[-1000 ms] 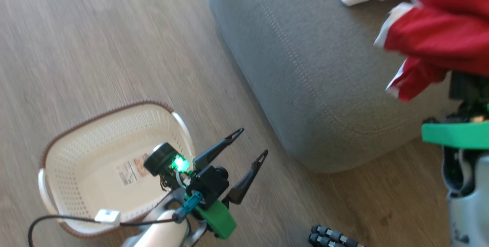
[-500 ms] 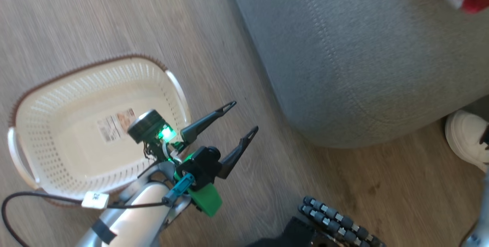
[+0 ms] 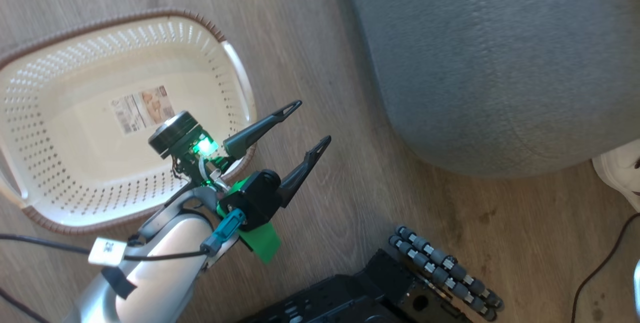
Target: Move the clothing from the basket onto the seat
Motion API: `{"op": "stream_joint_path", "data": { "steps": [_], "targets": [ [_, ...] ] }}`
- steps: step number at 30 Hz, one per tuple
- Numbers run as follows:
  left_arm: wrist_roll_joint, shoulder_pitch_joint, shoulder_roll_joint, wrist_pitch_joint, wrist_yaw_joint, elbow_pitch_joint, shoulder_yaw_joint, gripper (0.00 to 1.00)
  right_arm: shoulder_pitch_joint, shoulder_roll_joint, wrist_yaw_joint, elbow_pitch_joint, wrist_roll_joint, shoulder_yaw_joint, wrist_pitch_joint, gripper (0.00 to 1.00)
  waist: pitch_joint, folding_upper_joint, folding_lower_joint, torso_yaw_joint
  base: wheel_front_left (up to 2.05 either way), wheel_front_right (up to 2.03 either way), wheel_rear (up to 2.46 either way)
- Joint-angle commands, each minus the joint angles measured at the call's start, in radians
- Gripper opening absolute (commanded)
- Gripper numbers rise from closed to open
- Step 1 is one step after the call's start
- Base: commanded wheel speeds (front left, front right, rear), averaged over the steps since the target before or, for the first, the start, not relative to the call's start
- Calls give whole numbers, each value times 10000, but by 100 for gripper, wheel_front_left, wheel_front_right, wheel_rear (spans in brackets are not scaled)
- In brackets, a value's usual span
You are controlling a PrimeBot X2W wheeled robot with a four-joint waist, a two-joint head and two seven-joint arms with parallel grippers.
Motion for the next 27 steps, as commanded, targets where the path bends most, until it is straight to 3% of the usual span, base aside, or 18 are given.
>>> {"op": "stream_joint_path", "data": {
  "steps": [1, 9, 20, 27],
  "targets": [
    [-9, -103, 107, -48, 66, -408, 99, 100, -259, -385, -4, -57, 74, -175, -9, 0, 249, 0, -2, 177, 0, 0, 0],
    [-136, -333, 299, -48, 283, -512, -1, 100, -1610, -1001, -4, 1996, 309, -511, -9, 0, 688, 0, -2, 457, 0, 0, 0],
    [-340, -635, 245, -48, 555, -505, -75, 100, -3211, -2024, -4, 6284, 321, -735, 52, 0, 974, 0, -2, 1016, 0, 0, 0],
    [-397, -742, 272, -48, 664, -523, -114, 100, -3784, -2210, -4, 8284, 142, -683, 366, 0, 1103, 0, -2, 1191, 0, 0, 0]
  ]
}}
